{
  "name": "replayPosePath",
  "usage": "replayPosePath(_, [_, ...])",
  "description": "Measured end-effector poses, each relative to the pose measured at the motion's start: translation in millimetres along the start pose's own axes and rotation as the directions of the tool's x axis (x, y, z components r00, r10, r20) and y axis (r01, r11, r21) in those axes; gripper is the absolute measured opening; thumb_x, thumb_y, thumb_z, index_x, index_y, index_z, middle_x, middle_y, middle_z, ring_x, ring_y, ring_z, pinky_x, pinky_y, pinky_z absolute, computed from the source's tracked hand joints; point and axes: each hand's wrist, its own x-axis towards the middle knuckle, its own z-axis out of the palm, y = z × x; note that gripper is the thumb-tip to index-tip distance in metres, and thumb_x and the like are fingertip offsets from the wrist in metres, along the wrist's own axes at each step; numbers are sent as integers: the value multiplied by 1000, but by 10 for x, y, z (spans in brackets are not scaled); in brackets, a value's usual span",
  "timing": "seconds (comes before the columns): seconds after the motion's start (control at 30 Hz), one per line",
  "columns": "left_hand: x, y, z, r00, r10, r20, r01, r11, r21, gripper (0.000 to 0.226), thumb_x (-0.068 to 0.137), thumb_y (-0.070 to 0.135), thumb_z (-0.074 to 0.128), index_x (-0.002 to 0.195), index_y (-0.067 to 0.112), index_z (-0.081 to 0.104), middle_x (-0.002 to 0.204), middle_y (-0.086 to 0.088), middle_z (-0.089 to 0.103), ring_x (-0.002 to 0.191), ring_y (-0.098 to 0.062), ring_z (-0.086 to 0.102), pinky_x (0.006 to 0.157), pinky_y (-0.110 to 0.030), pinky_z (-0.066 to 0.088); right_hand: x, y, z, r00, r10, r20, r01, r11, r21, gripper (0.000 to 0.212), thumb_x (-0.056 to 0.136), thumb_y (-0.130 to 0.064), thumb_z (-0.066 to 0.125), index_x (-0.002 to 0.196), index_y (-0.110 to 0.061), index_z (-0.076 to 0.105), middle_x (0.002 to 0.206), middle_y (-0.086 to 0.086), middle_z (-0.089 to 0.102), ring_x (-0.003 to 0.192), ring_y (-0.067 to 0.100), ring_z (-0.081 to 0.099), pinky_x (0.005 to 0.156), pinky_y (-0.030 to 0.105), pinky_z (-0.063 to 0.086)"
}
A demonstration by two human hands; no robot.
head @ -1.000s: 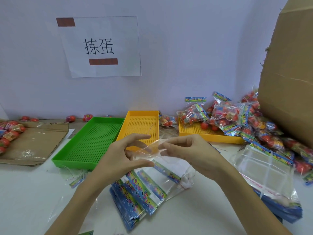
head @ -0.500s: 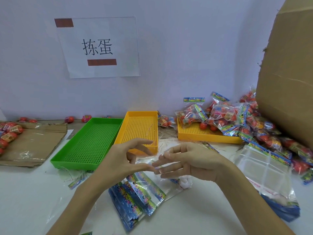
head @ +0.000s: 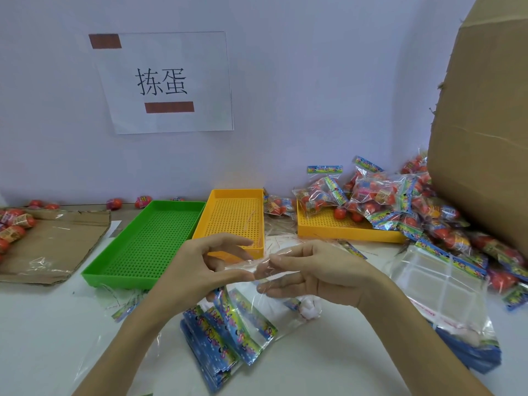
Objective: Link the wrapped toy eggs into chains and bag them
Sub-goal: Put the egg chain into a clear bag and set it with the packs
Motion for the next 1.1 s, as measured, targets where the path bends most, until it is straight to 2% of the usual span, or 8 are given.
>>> replayPosePath(0.13, [-4, -16, 3, 999, 17, -50, -14, 998, 64, 41, 77, 57, 85, 114, 41, 75, 104, 6, 78, 47, -10, 52, 48, -24, 49, -5, -12, 15, 994, -67, -89, 53, 987, -152, 33, 99, -31, 66, 119, -6, 75, 120, 17, 73, 115, 33, 70, 97, 42, 58])
replayPosePath(0.23, [5, -67, 7, 983, 167, -72, -113, 871, 478, 74, 71, 85, 67, 133, 45, 62, 123, 23, 67, 99, 0, 60, 84, -17, 46, 34, 23, 75, 965, -185, -185, 108, 926, -363, 28, 99, -32, 65, 117, -13, 75, 114, 7, 77, 111, 22, 72, 100, 42, 57])
replayPosePath(0.33, [8, -67, 82, 964, 251, 89, -250, 735, 630, 99, 68, 85, 70, 152, 38, 46, 148, 20, 47, 140, -4, 37, 115, -29, 26, 65, 50, 148, 954, -257, -156, 172, 893, -417, 24, 106, -20, 57, 122, -9, 70, 112, 8, 78, 109, 22, 73, 100, 40, 57])
replayPosePath(0.47, [3, -60, 189, 956, 261, 132, -288, 758, 585, 89, 76, 71, 77, 152, 36, 45, 133, 19, 59, 121, 0, 52, 104, -24, 39, 95, 70, 235, 946, -317, -65, 257, 858, -445, 27, 108, -16, 51, 125, -3, 67, 112, 14, 77, 107, 27, 74, 98, 40, 58])
replayPosePath(0.57, [15, -65, 161, 968, 232, 97, -246, 803, 542, 68, 81, 55, 80, 142, 40, 54, 92, 16, 70, 80, -5, 63, 76, -32, 54, 78, 34, 233, 920, -389, -49, 326, 828, -456, 29, 108, -20, 50, 121, -3, 71, 112, 12, 77, 108, 26, 74, 97, 39, 58])
replayPosePath(0.73, [36, -157, 83, 981, 178, -72, -128, 886, 446, 57, 76, 59, 77, 127, 36, 66, 77, 17, 68, 61, -12, 55, 60, -29, 50, 29, -56, 43, 744, -574, -342, 399, 793, -461, 34, 109, -23, 47, 106, -5, 75, 95, 10, 79, 90, 27, 76, 81, 37, 63])
replayPosePath(0.9, [60, -198, 80, 976, 138, -171, -71, 933, 352, 50, 70, 70, 70, 112, 43, 65, 84, 21, 68, 65, -11, 62, 59, -24, 51, 166, 18, -320, 425, -666, -613, -127, 626, -769, 23, 106, -16, 52, 120, -17, 69, 116, -3, 71, 106, 13, 65, 96, 36, 55])
replayPosePath(1.1, [65, -192, 115, 977, 123, -173, -71, 958, 278, 46, 74, 61, 78, 113, 39, 67, 83, 22, 67, 65, -7, 61, 58, -17, 48, 506, -171, -738, 476, -440, -761, -599, 472, -647, 35, 107, -20, 43, 136, -6, 56, 138, 18, 55, 129, 33, 48, 107, 44, 44])
